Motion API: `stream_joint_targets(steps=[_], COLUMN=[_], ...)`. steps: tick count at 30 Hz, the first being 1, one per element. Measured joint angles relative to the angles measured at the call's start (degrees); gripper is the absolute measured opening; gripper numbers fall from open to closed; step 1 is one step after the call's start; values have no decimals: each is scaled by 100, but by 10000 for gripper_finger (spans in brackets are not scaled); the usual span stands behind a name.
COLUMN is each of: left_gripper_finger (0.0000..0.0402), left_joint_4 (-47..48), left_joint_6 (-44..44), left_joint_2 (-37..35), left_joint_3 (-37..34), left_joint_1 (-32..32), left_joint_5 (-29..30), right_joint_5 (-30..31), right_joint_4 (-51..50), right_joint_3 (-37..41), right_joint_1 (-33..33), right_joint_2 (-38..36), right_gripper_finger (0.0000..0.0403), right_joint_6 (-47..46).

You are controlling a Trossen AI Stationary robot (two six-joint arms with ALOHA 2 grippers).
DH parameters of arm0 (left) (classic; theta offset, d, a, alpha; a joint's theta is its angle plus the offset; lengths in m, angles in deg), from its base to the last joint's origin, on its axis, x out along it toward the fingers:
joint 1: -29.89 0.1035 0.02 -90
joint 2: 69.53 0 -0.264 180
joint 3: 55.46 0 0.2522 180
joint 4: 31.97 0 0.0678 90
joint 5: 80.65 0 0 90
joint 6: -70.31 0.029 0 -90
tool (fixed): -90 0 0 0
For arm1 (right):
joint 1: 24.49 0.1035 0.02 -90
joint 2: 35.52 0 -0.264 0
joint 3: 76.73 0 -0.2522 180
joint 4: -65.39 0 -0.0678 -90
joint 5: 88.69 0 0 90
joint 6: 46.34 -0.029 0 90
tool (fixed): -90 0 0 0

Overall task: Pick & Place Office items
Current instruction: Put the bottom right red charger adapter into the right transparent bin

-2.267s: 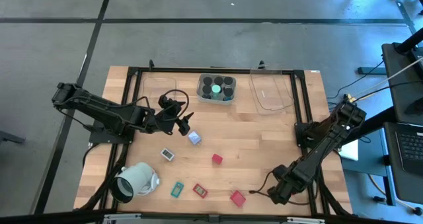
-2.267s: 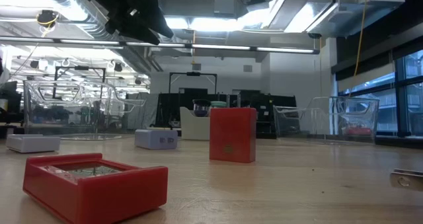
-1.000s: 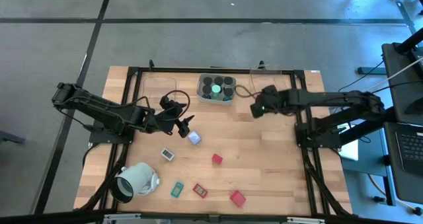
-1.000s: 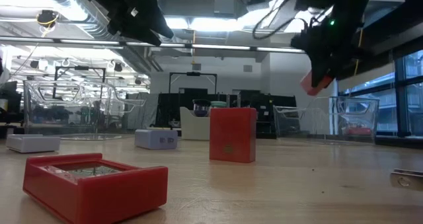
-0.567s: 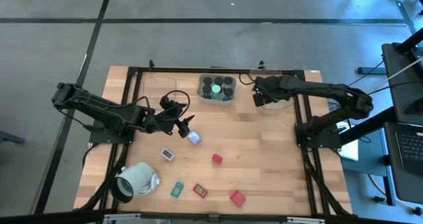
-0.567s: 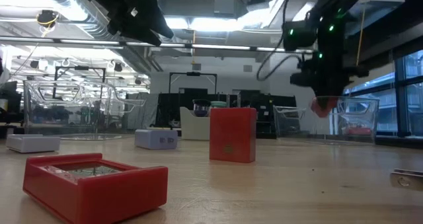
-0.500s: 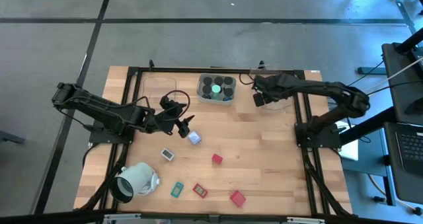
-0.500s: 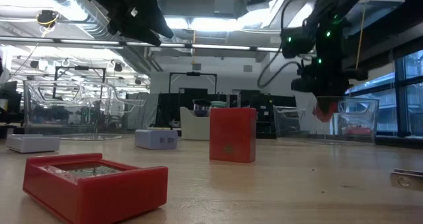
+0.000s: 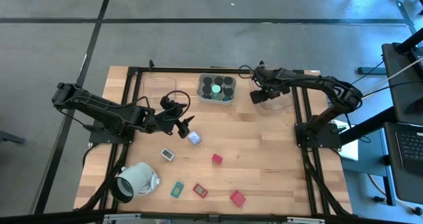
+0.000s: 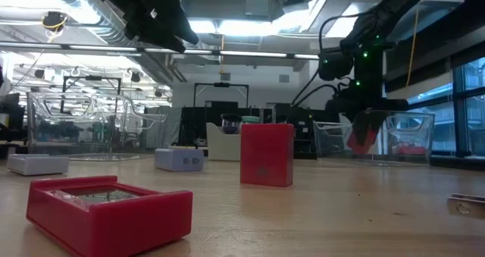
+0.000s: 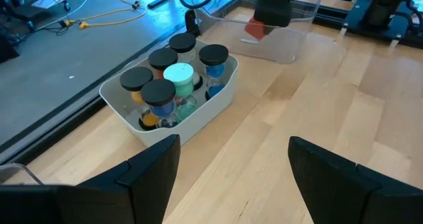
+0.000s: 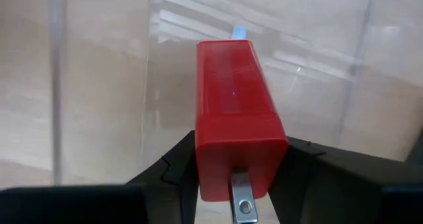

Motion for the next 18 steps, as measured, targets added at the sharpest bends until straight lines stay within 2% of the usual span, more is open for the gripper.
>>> stream_joint_targets(steps=[18], left_gripper_finger=[278], left_joint_4=[0], left_joint_6=[-2], left_joint_2=[0], left_joint_3=[0], left_joint_1=[2], left_joint_5=[-2], right_joint_5=[-69], right_joint_4=[473], right_joint_3=[0], right_joint_1=[-2], right_joint_2=[-2], right_gripper_finger=[149], right_joint_6=[63])
